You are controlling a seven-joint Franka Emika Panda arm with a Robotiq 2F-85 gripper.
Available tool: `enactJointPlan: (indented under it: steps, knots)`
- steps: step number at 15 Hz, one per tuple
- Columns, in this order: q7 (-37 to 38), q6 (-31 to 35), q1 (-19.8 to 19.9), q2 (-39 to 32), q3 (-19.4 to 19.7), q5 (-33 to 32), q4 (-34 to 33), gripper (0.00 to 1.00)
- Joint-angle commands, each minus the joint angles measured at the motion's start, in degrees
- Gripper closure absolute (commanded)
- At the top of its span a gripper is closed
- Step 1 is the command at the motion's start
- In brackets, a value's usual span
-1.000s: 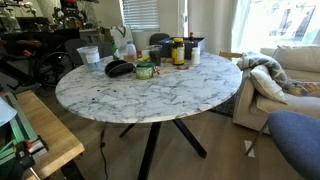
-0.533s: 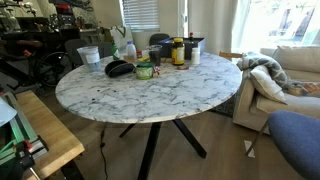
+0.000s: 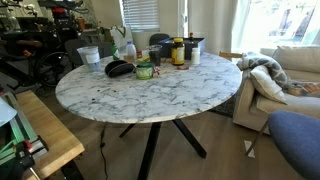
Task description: Remove the glasses from the silver cup and put them in the black purse
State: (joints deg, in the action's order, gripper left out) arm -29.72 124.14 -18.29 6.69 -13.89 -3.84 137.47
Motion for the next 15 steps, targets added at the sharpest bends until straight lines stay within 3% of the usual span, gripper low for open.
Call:
enactJointPlan:
  steps: [1,4,5,6,8,11,13,15]
  knots:
    - [2.77,2.15,1.19,0.90,0.18,-1.75,1.66,0.00]
    - [4.67,4.37,2.77,0.13,0.96,-4.59,2.18,0.00]
    - [5.05,5.37,3.25,-0.06,1.21,-5.43,2.28,0.05]
    - [5.77,5.89,3.91,-0.16,1.51,-6.94,2.07,0.21]
    - [5.83,6.74,4.94,-0.37,2.18,-8.52,1.59,0.23]
    - [5.58,7.23,5.74,-1.45,2.72,-9.85,0.78,0.48]
    - [5.74,7.62,5.93,-2.40,2.60,-10.50,0.17,0.51]
    - [6.38,7.82,5.96,-3.47,2.30,-12.24,-1.01,0.44]
